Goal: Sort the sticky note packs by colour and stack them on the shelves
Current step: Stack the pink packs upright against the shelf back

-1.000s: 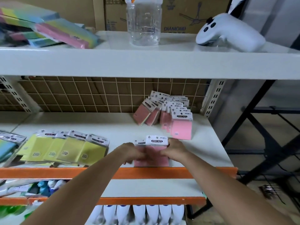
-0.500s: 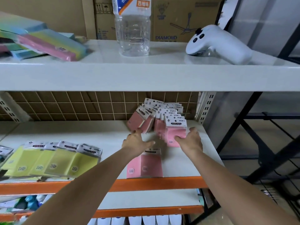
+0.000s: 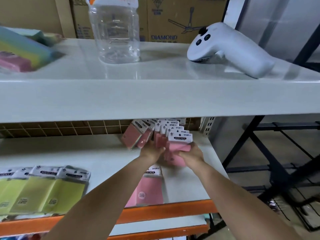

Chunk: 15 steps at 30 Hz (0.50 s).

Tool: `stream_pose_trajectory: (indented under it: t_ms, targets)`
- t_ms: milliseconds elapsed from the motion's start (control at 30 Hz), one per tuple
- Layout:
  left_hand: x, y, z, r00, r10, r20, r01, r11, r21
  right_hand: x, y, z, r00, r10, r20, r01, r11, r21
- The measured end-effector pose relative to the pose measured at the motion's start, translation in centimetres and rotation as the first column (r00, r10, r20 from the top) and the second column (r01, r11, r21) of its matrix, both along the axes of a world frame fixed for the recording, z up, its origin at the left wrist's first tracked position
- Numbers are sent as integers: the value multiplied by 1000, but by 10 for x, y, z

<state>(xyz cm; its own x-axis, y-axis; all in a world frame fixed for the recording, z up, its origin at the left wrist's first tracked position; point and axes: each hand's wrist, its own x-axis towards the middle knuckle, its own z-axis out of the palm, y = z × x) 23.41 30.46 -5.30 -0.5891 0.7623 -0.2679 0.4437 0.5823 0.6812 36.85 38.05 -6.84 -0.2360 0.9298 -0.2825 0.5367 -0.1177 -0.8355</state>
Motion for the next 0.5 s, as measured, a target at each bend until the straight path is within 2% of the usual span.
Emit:
stream_pose_trajectory:
  t_ms: [133,233,433,500]
  targets:
    - [-2,13,-11,997,73,20,-72,997,-38,9,0,1,997,-3,-83,7,998,55]
    - [-2,20,-16,993,110,46,-109,994,-10,20,1,4,990,-14,-138,23,998,59]
    - [5,21,-17,985,170,13,-169,984,-45,55,-1,23,945,20,-325,-51,995,-88]
    - [10,20,-17,986,164,11,-162,984,-77,65,-6,26,940,52,-338,-98,988,-120]
